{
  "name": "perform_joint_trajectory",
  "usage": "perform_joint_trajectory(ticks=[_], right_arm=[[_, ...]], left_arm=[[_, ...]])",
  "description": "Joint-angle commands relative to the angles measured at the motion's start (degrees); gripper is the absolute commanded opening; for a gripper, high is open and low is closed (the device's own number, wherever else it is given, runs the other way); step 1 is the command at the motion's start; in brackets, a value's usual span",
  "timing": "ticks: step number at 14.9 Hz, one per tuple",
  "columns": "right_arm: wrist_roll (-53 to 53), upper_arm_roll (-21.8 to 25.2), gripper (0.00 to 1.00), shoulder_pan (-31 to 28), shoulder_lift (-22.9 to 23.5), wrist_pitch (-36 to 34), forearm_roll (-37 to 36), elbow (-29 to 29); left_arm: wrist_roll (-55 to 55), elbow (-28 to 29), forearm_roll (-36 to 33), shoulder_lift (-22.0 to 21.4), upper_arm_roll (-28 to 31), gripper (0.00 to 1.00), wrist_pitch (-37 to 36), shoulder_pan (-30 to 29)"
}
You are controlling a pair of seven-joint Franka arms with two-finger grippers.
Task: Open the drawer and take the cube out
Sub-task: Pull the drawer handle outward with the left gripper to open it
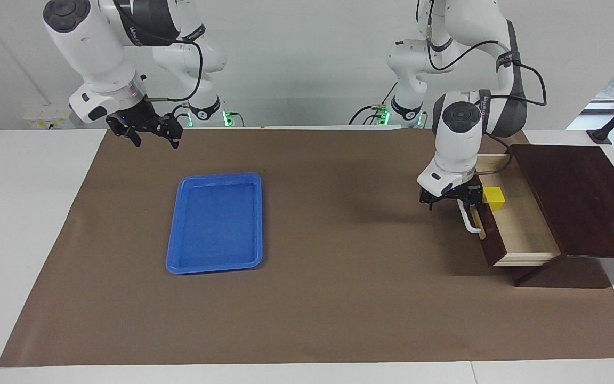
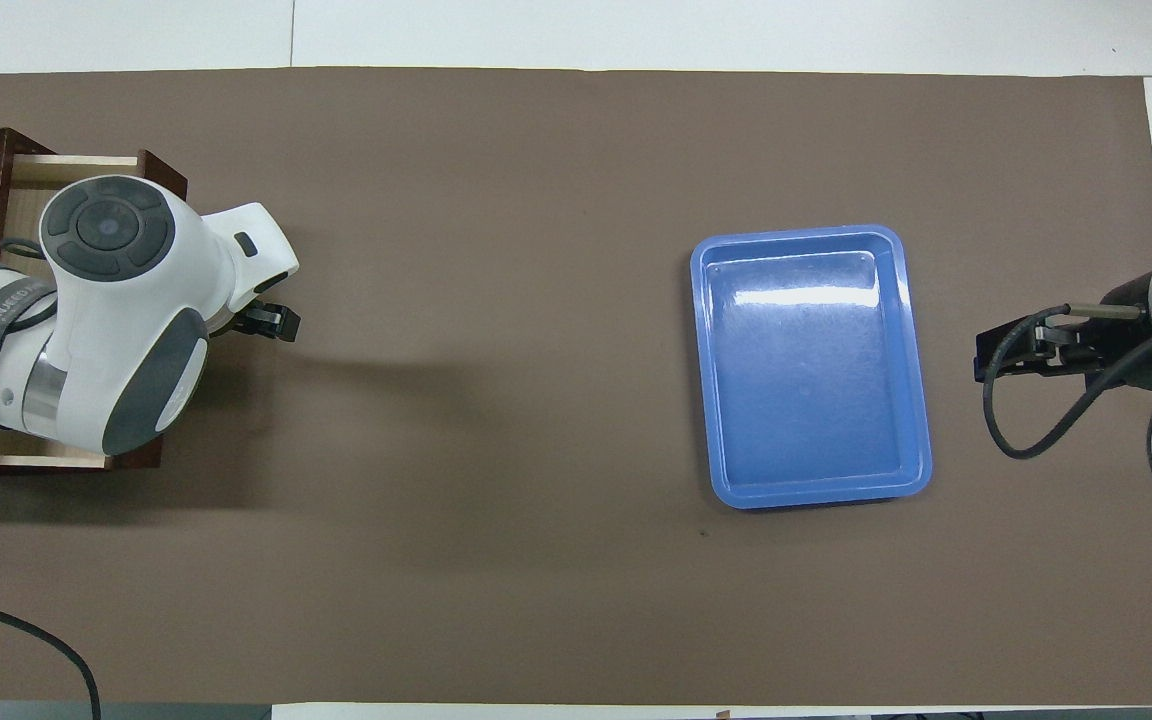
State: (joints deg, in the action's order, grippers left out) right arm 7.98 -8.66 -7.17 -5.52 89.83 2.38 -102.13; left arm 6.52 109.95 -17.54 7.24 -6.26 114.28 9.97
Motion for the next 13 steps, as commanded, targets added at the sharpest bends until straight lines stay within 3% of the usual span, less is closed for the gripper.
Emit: perform_joint_trajectory(ticks=[1, 5, 9, 13], right_arm=[[0.81, -0.22, 1.00, -0.39, -1.51, 0.96, 1.04, -1.76], [0.72, -0.22, 1.00, -0.74, -1.43, 0.78, 1.13, -1.58], [0.72, -0.22, 1.00, -0.74, -1.34, 0.69, 1.13, -1.41], [0.81, -0.22, 1.00, -0.56, -1.42, 0.69, 1.13, -1.49]], left_arm=[[0.34, -6.83, 5.30, -0.56, 0.55, 1.00, -8.00, 1.63], [5.23, -13.09, 11.64, -3.54, 1.78, 1.00, -15.22, -0.56], [12.71, -12.83, 14.11, -6.80, 2.05, 1.00, -16.36, -7.93], [27.46, -11.61, 15.16, -7.59, 2.05, 1.00, -15.67, -14.97]])
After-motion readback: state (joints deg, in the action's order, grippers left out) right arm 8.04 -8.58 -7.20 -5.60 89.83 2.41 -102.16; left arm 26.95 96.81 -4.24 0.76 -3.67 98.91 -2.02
